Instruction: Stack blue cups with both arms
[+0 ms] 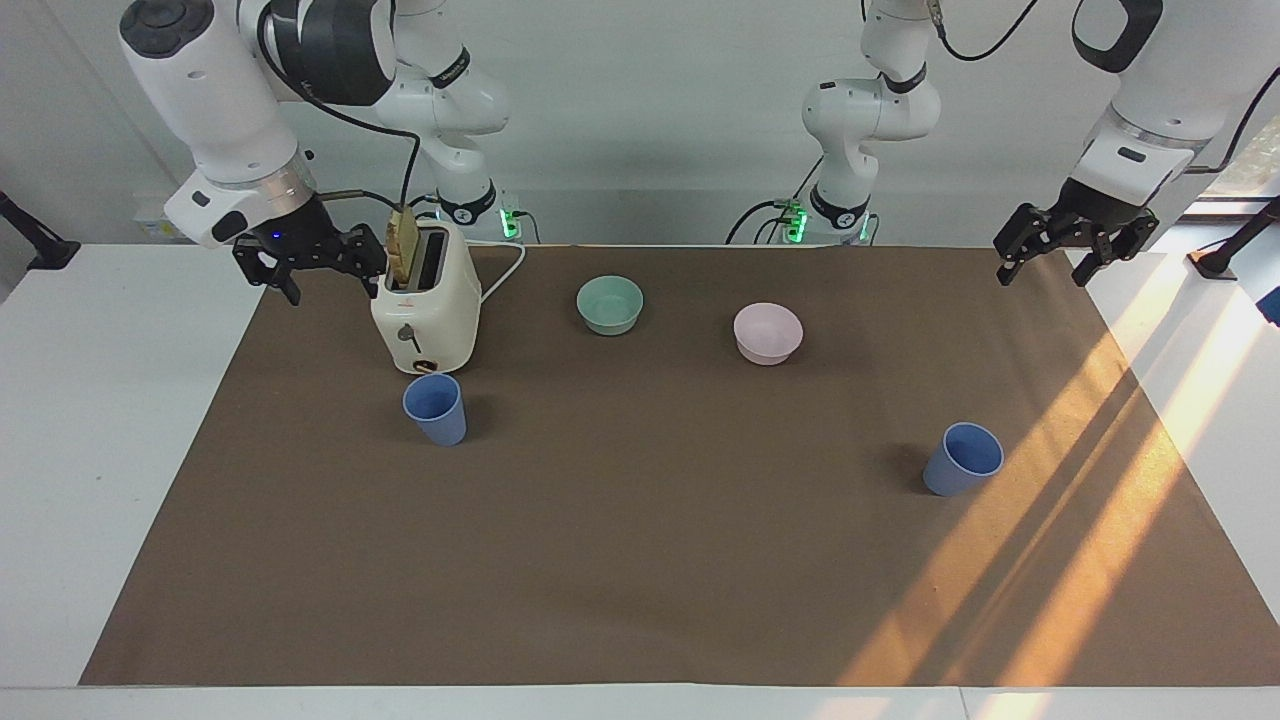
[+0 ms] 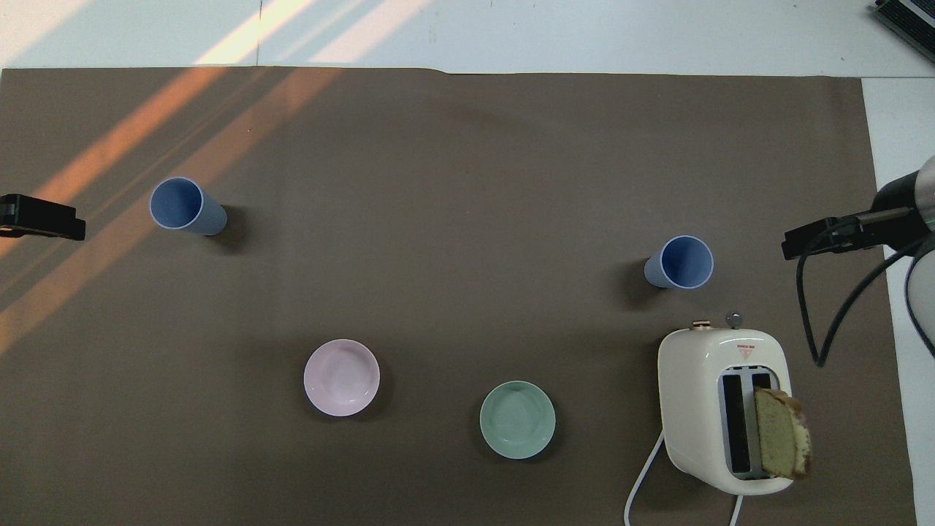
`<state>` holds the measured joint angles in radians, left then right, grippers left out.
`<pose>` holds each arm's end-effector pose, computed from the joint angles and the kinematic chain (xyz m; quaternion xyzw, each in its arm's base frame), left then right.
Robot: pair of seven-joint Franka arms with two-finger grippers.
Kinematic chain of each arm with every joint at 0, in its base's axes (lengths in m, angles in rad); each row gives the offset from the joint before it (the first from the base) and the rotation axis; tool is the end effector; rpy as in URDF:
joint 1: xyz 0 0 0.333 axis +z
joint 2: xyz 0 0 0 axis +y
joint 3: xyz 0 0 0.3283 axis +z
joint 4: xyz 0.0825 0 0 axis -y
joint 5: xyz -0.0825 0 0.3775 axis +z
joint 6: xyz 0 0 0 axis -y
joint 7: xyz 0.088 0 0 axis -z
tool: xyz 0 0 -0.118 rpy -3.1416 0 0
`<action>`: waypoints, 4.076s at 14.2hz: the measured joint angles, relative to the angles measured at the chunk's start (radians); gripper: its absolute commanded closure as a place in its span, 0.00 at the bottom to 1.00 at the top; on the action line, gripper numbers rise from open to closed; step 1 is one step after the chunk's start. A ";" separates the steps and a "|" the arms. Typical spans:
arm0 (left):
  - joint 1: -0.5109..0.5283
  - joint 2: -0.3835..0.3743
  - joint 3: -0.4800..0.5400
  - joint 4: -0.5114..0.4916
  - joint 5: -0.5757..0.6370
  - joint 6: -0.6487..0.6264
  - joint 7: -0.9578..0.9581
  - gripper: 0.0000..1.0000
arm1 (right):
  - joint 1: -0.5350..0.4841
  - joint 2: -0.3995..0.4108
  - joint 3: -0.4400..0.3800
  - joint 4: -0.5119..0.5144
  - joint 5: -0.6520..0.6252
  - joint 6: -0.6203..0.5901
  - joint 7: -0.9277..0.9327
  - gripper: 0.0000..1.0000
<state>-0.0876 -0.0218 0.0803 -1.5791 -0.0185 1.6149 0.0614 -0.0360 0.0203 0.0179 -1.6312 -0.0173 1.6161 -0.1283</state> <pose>0.5463 -0.0056 0.6379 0.9990 -0.0342 0.0290 0.0093 0.5557 -0.0121 0.5903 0.9983 0.0556 -0.0183 0.0071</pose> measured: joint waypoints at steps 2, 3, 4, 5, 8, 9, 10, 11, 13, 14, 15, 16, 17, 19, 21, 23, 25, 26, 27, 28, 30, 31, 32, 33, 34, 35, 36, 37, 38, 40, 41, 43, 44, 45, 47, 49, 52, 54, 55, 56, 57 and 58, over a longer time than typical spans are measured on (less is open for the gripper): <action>0.000 0.000 0.000 0.000 0.000 0.000 0.000 0.00 | 0.000 0.000 0.000 0.000 0.000 0.000 0.000 0.00; 0.000 0.000 0.000 0.000 0.000 0.000 0.000 0.00 | 0.000 0.000 0.000 0.000 0.000 0.000 0.000 0.00; 0.000 0.000 -0.001 0.000 0.000 0.000 0.000 0.00 | 0.000 0.000 0.000 0.000 0.000 0.000 0.000 0.00; 0.000 0.000 -0.001 0.000 0.000 0.000 0.000 0.00 | 0.000 0.000 0.000 0.000 0.000 0.000 0.000 0.00; 0.000 0.000 -0.002 0.000 0.000 -0.002 0.000 0.00 | 0.000 0.000 0.000 0.000 0.000 0.000 0.000 0.00; 0.000 0.000 -0.001 0.001 0.000 -0.002 0.000 0.00 | 0.000 0.000 0.000 0.000 0.000 0.000 0.000 0.00; 0.000 0.000 -0.001 0.001 0.000 -0.002 0.000 0.00 | 0.000 0.000 0.000 0.000 0.000 0.000 0.000 0.00; 0.000 0.000 -0.001 0.001 0.000 -0.002 0.000 0.00 | 0.000 0.000 0.000 0.000 0.000 0.000 0.000 0.00; 0.000 0.000 -0.001 0.001 0.000 -0.002 0.000 0.00 | 0.000 0.000 0.000 0.000 0.000 0.000 0.000 0.00; 0.000 0.000 -0.001 0.001 0.000 -0.002 0.000 0.00 | 0.000 0.000 0.000 0.000 0.000 0.000 0.000 0.00; 0.000 0.000 -0.001 0.001 0.000 -0.002 0.000 0.00 | 0.000 0.000 0.000 0.000 0.000 0.000 0.000 0.00; 0.000 0.000 -0.001 0.001 0.000 -0.002 0.000 0.00 | 0.000 0.000 0.000 0.000 0.000 0.000 0.000 0.00; 0.000 0.000 -0.001 0.001 0.000 -0.002 0.000 0.00 | 0.000 0.000 0.000 0.000 0.000 0.000 0.000 0.00; 0.000 0.000 -0.001 0.001 0.000 -0.002 0.000 0.00 | 0.000 0.000 0.000 0.000 0.000 0.000 0.000 0.00; 0.000 0.000 -0.002 0.001 0.000 -0.002 0.000 0.00 | 0.000 0.000 0.000 0.000 0.000 0.000 0.000 0.00; 0.000 0.000 -0.002 0.001 0.000 -0.002 0.000 0.00 | 0.000 0.000 0.000 0.000 0.000 0.000 0.000 0.00; 0.000 0.000 -0.002 0.001 0.000 -0.002 0.001 0.00 | 0.000 0.000 0.000 0.000 0.000 0.000 0.000 0.00; 0.000 0.000 -0.002 0.001 0.000 -0.002 0.001 0.00 | 0.000 0.000 0.000 0.000 0.000 0.000 0.000 0.00; 0.000 0.000 -0.002 0.001 0.000 -0.002 0.002 0.00 | 0.000 0.000 0.000 0.000 0.000 0.000 0.000 0.00; -0.001 0.000 -0.004 0.001 0.000 -0.002 0.002 0.00 | 0.000 0.000 0.000 0.000 0.000 0.000 0.000 0.00; -0.004 0.000 -0.007 0.001 0.000 -0.002 0.002 0.00 | 0.000 0.000 0.000 0.000 0.000 0.000 0.000 0.00; -0.006 0.000 -0.007 0.001 0.000 -0.002 0.002 0.00 | 0.000 0.000 0.000 0.000 0.000 0.000 0.000 0.00; -0.007 0.000 -0.007 0.001 0.000 -0.001 0.003 0.00 | 0.000 0.000 0.000 0.000 0.000 0.000 0.000 0.00; -0.007 0.000 -0.007 0.001 0.000 0.001 0.008 0.00 | 0.000 0.000 0.000 0.000 0.000 0.000 0.000 0.00; -0.008 0.000 -0.007 0.001 0.000 0.003 0.018 0.00 | 0.000 0.000 0.000 0.000 0.000 0.000 0.000 0.00; -0.008 0.002 -0.006 0.001 0.000 0.005 0.032 0.00 | 0.000 0.000 0.000 0.000 0.000 0.000 0.000 0.00; -0.008 0.004 -0.003 0.001 0.000 0.006 0.051 0.00 | 0.000 0.000 0.000 0.000 0.000 0.000 0.000 0.00; -0.007 0.006 0.000 0.001 0.000 0.007 0.069 0.00 | 0.000 0.000 0.000 0.000 0.000 0.000 0.000 0.00; -0.006 0.010 0.003 0.001 0.000 0.014 0.081 0.00 | 0.000 0.000 0.000 0.000 0.000 0.000 0.000 0.00; -0.002 0.027 0.005 0.000 0.000 0.044 0.091 0.00 | 0.000 0.000 0.000 0.000 0.000 0.000 0.000 0.00; 0.000 0.040 0.005 -0.001 -0.001 0.060 0.093 0.00 | 0.000 0.000 0.000 0.000 0.000 0.000 0.000 0.00; 0.001 0.067 0.006 -0.008 -0.005 0.101 0.093 0.00 | 0.000 0.000 0.000 0.000 0.000 0.000 0.000 0.00; 0.001 0.079 0.007 -0.015 -0.006 0.129 0.094 0.00 | 0.000 0.000 0.000 0.000 0.000 0.000 0.000 0.00; 0.001 0.090 0.007 -0.024 -0.006 0.154 0.094 0.00 | 0.000 0.000 0.000 0.000 0.000 0.000 0.000 0.00; 0.002 0.109 0.008 -0.043 -0.006 0.189 0.097 0.00 | 0.000 0.000 0.000 0.000 0.000 0.000 0.000 0.00; 0.002 0.131 0.008 -0.071 -0.007 0.238 0.099 0.00 | 0.000 0.000 0.000 0.000 0.000 0.000 0.000 0.00; 0.006 0.173 0.012 -0.110 -0.007 0.316 0.106 0.00 | 0.000 0.000 0.000 0.000 0.000 0.000 0.000 0.00; 0.015 0.207 0.014 -0.117 -0.007 0.358 0.119 0.00 | 0.000 0.000 0.000 0.000 0.000 0.000 0.000 0.00; 0.017 0.226 0.014 -0.118 -0.007 0.378 0.123 0.00 | 0.000 0.000 0.000 0.000 0.000 0.000 0.000 0.00; 0.018 0.246 0.014 -0.119 -0.007 0.400 0.124 0.00 | 0.000 0.000 0.000 0.000 0.000 0.000 0.000 0.00; 0.019 0.265 0.014 -0.119 -0.007 0.422 0.126 0.00 | 0.000 0.000 0.000 0.000 0.000 0.000 0.000 0.00; 0.021 0.281 0.014 -0.119 -0.008 0.438 0.132 0.02 | 0.000 0.000 0.000 0.000 0.000 0.000 0.000 0.00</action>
<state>-0.0668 0.2588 0.0947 -1.6978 -0.0264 2.0524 0.1937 -0.0360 0.0203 0.0179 -1.6312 -0.0173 1.6161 -0.1283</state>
